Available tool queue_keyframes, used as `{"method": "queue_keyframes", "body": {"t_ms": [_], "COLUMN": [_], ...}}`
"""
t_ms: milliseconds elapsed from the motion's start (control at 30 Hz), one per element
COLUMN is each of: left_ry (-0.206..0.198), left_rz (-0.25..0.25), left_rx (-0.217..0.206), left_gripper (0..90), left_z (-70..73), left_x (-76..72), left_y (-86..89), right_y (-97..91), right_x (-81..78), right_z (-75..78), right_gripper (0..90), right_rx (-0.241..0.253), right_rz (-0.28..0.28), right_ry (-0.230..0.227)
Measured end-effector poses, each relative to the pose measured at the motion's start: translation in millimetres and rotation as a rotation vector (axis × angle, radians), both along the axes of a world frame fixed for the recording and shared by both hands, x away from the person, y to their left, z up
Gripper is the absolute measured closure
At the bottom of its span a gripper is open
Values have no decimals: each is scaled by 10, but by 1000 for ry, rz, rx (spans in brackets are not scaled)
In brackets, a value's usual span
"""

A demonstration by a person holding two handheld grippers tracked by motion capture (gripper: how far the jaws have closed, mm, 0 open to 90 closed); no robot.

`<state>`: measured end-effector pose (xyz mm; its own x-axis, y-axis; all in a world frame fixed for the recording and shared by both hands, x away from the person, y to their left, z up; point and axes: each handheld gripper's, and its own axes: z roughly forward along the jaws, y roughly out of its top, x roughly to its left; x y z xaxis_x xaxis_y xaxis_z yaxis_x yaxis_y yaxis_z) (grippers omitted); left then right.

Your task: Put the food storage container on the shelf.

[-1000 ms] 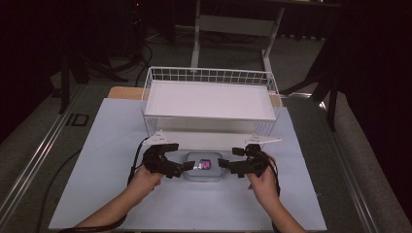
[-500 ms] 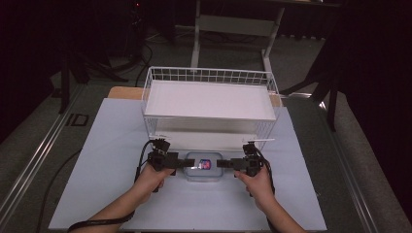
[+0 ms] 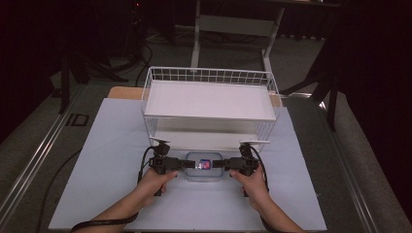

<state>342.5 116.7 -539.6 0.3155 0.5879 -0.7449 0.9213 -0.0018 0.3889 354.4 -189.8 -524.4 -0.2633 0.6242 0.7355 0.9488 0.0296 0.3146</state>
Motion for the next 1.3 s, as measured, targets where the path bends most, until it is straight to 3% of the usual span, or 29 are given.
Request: {"method": "queue_keyframes", "body": {"t_ms": [167,267,433,533,600,833,1100,1300], "left_ry": [30,70,70,54,52,21,-58,-101], "left_rz": [15,-3,-1,-38,-50,-34,-10,15], "left_rx": [-8,-59,-34,27,38,71,123,148], "left_gripper": [248,305,313,344,384,416,444,453], "left_z": [-19,-64,-31,61,94,145,221,255], "left_x": [6,4,3,-6,-10,-78,-241,-353], "left_y": [-1,-23,-44,-68,-55,-85,-130,-169], "right_y": [50,43,30,37,35,61,127,150], "right_x": [-1,5,-17,-43,-60,-116,-259,-389], "right_z": [-47,-51,-6,26,21,41,126,153], "right_gripper": [303,314,377,397,399,396,396,395], "right_rx": [-5,1,-16,-34,-30,-50,-115,-135], "right_rz": [6,2,11,1,-15,-32,-26,-33], "right_ry": [40,51,35,10,3,-31,-129,-188]}}
